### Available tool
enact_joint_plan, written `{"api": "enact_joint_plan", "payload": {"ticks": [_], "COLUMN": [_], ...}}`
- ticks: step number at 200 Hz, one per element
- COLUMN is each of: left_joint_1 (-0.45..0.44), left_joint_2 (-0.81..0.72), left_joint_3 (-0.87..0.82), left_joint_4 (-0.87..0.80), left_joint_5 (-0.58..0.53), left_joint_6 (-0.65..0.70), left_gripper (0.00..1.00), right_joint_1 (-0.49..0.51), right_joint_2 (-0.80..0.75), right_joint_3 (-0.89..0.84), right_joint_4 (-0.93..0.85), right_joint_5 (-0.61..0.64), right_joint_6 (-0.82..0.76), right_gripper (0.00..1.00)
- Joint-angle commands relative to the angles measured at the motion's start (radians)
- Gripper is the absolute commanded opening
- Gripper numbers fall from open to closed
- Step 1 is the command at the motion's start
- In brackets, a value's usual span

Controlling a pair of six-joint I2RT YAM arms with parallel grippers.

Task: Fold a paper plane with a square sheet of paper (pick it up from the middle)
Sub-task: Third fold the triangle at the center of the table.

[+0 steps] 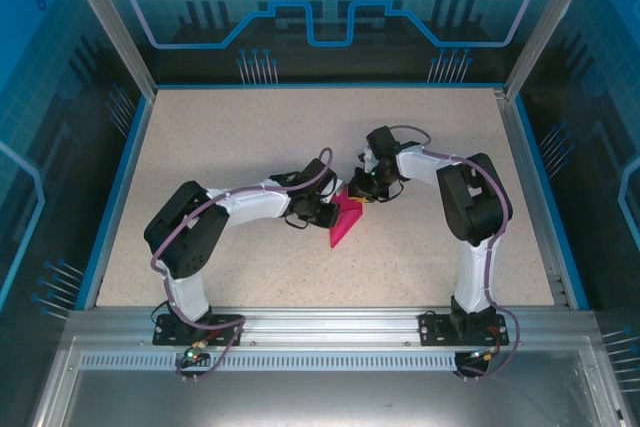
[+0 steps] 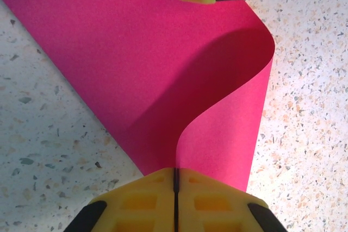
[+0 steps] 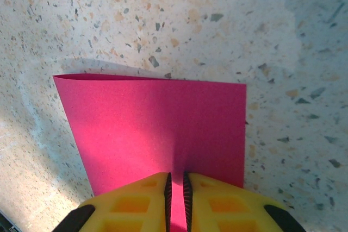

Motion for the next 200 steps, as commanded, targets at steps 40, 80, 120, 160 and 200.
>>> {"api": "enact_joint_plan", "payload": {"ticks": [40, 80, 120, 160, 200], "left_joint_1": [0.011, 0.012, 0.011, 0.011, 0.011], "left_joint_2": [0.032, 0.049, 0.042, 0.034, 0.063], "left_joint_3": [0.042, 0.04, 0.026, 0.014, 0.028], "left_joint_4": [-0.024, -0.026, -0.026, -0.026, -0.026], "left_joint_5": [-0.003, -0.005, -0.003, -0.007, 0.002], "left_joint_6": [0.026, 0.019, 0.0, -0.011, -0.012], "left_gripper": [0.08, 0.09, 0.09, 0.09, 0.1], "right_joint_1": [0.018, 0.018, 0.018, 0.018, 0.018], "right_joint_2": [0.015, 0.011, 0.007, 0.007, -0.001], "right_joint_3": [0.02, 0.015, 0.015, 0.013, 0.009], "right_joint_4": [-0.037, -0.038, -0.041, -0.041, -0.032], "right_joint_5": [0.004, 0.007, 0.008, 0.009, -0.006], "right_joint_6": [-0.007, -0.006, -0.006, -0.006, 0.0], "right_gripper": [0.17, 0.17, 0.17, 0.17, 0.18]}}
